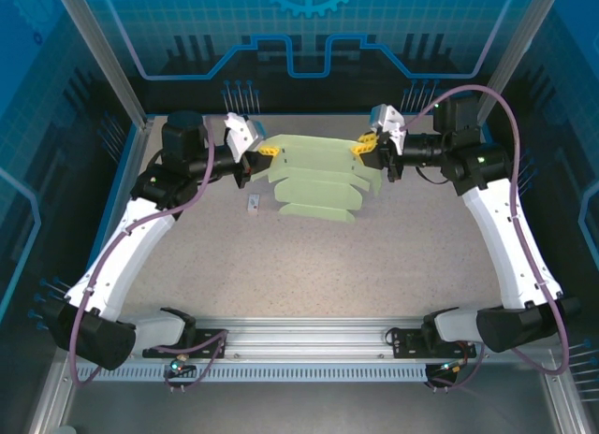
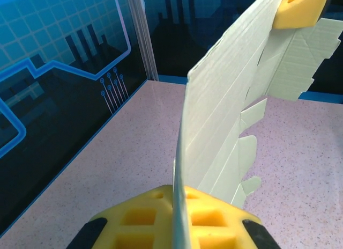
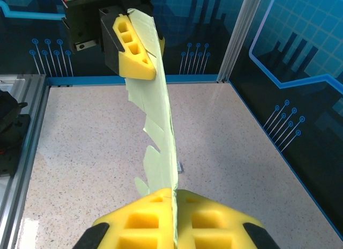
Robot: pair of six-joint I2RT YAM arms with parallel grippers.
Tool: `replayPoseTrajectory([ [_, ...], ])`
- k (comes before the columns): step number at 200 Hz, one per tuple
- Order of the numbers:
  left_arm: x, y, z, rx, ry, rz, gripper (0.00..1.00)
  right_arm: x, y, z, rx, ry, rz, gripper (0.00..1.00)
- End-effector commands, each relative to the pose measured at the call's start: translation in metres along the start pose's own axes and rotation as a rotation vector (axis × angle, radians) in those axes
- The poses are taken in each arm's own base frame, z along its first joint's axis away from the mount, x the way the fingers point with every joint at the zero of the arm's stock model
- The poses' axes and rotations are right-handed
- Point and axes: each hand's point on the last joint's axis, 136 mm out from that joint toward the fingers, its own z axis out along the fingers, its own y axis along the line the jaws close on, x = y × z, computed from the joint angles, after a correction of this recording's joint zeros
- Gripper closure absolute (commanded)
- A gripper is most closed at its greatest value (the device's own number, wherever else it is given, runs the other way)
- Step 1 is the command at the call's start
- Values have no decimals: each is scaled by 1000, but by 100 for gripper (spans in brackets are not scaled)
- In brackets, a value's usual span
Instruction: Fold the paper box
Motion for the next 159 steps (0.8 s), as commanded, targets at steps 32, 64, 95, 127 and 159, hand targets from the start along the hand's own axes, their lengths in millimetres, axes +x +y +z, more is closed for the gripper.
replayPoseTrajectory([
  [32, -2, -9, -13, 13, 45, 93, 100, 19, -11, 9, 124, 171, -105, 35],
  [64, 1, -15, -12, 39, 73, 119, 100, 14, -2, 17, 117, 245, -190, 25],
  [95, 6, -11, -6, 6, 118, 131, 100, 14, 18, 36, 24, 310, -201, 24],
  [127, 14, -13, 0, -14, 181, 161, 100, 15, 26, 46, 6, 345, -190, 26],
  [159, 13, -14, 1, -13, 173, 155, 100, 20, 24, 51, -13, 370, -147, 51],
])
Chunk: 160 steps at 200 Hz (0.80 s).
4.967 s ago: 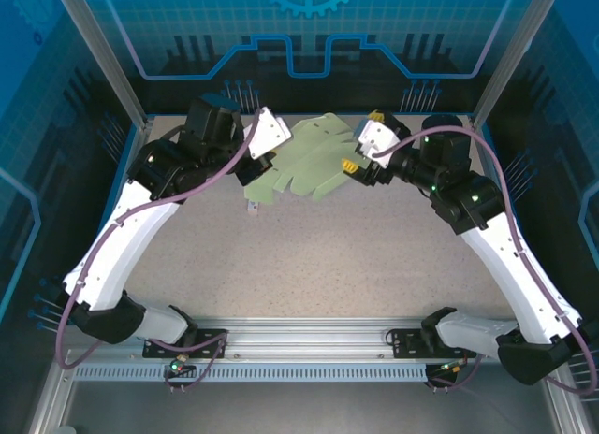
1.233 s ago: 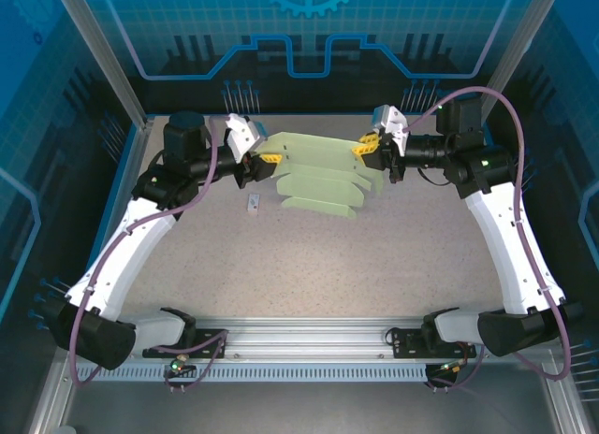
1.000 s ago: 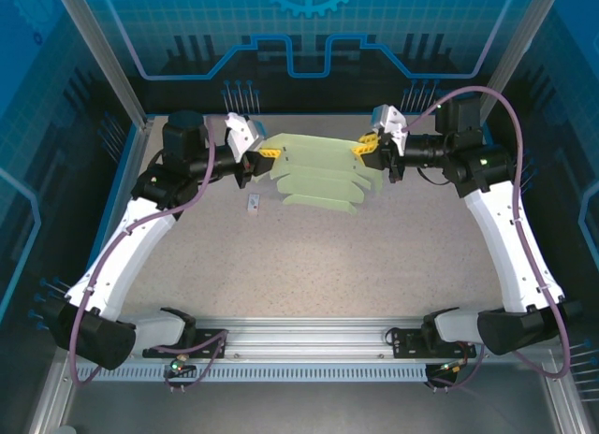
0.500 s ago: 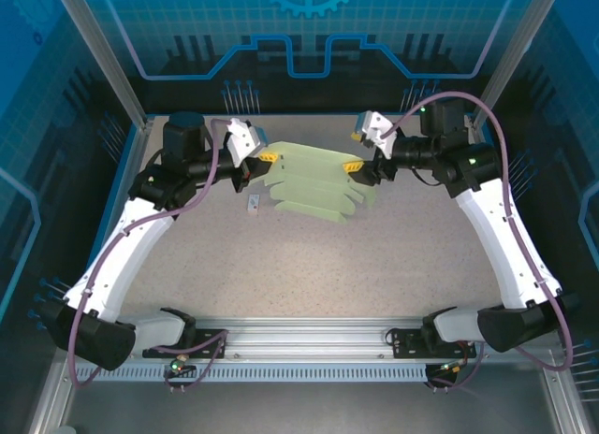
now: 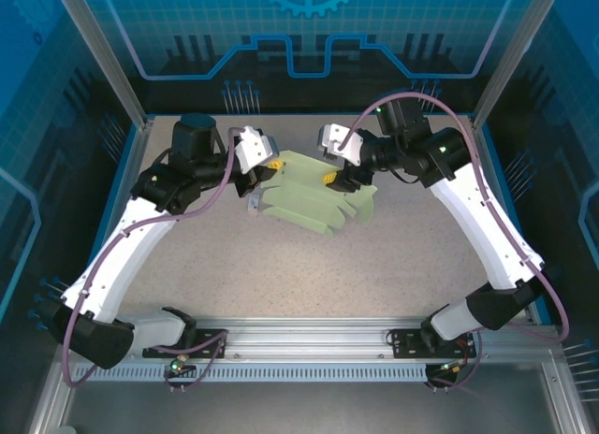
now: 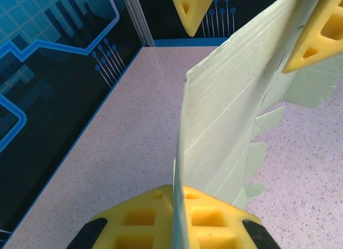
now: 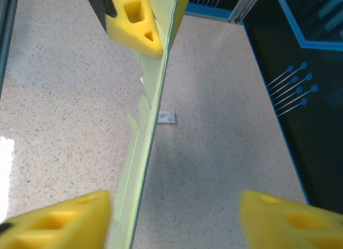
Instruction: Fold the paper box
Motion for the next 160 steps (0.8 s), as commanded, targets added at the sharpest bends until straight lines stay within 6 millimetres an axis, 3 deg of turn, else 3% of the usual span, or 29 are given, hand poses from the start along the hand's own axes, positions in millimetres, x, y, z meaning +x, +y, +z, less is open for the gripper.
replayPoseTrajectory([
  [1, -5, 4, -1, -17, 7, 25, 100, 4, 3, -2, -17, 40, 38, 52],
  [21, -5, 5, 0, -22, 12, 24, 100, 4, 3, -4, -42, 12, 72, 64],
  [72, -2, 7, 2, -40, 25, 25, 100, -9, 7, -20, -93, -121, 128, 68],
  [119, -2, 7, 4, -38, 22, 13, 100, 0, 5, -9, -115, -94, 158, 74],
  [160, -3, 7, 4, -39, 18, 0, 100, 4, 4, -3, -121, -86, 170, 72],
])
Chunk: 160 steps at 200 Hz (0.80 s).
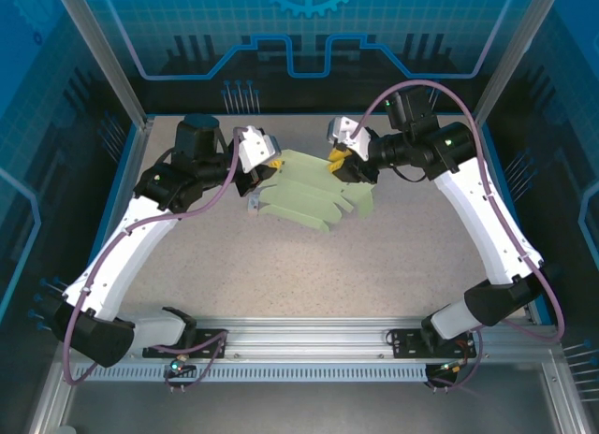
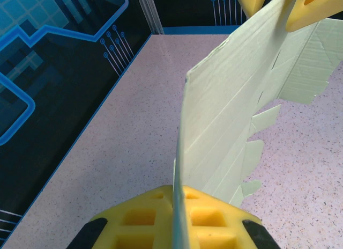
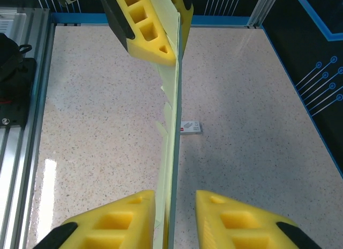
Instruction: Fold the paper box
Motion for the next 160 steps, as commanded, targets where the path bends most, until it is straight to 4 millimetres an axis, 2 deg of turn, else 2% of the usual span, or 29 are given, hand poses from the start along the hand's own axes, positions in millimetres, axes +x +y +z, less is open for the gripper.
replayPoseTrajectory([
  [1, -11, 2, -1, -7, -23, 6, 100, 3, 0, 4, -24, -8, 31, 72],
  [29, -13, 2, -2, -8, -32, 0, 100, 7, -3, 8, -26, 1, 42, 77],
  [67, -15, 3, -1, -9, -36, -12, 100, 11, -6, 9, -26, -3, 48, 77],
  [115, -14, 4, 0, -12, -41, -29, 100, 1, -7, -4, -36, -74, 57, 99],
  [132, -14, 5, -2, -31, -70, -42, 64, 0, -7, -11, -26, -91, 61, 100],
  [146, -13, 7, -6, -55, -110, -54, 44, 1, -8, -16, -11, -96, 69, 100],
  [160, -9, 10, -11, -88, -152, -65, 33, 4, -9, -23, 4, -95, 77, 100],
])
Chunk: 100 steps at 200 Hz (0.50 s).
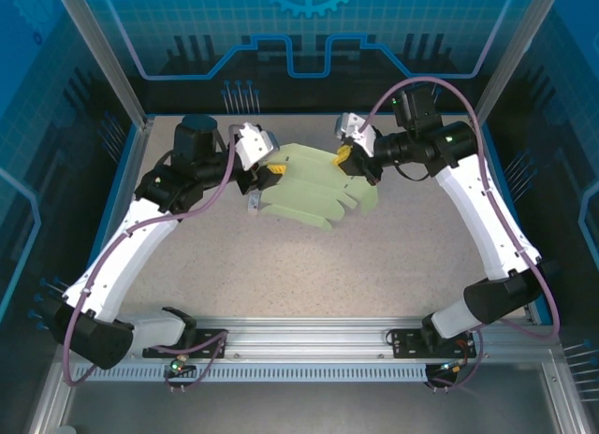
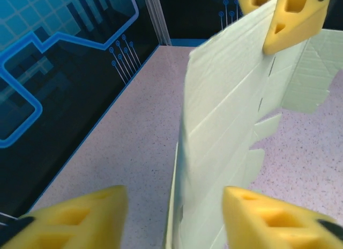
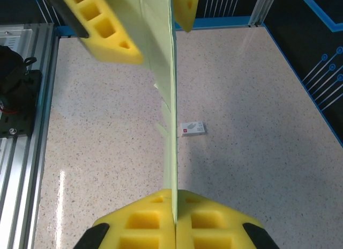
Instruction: Fold the paper box
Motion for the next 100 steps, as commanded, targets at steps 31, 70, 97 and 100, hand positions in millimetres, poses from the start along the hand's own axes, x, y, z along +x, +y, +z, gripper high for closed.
replayPoseTrajectory([
  [31, 4, 16, -22, -103, -164, -98, 27, -6, 3, -32, 46, -43, 7, 100],
  [70, 13, 10, -20, -66, -196, -175, 26, -2, -3, -34, 67, -37, 19, 100],
  [97, 15, 11, -25, -95, -220, -233, 26, -2, -8, -37, 82, -30, 25, 100],
  [100, 16, 12, -26, -107, -221, -244, 26, -1, -9, -36, 83, -28, 26, 100],
])
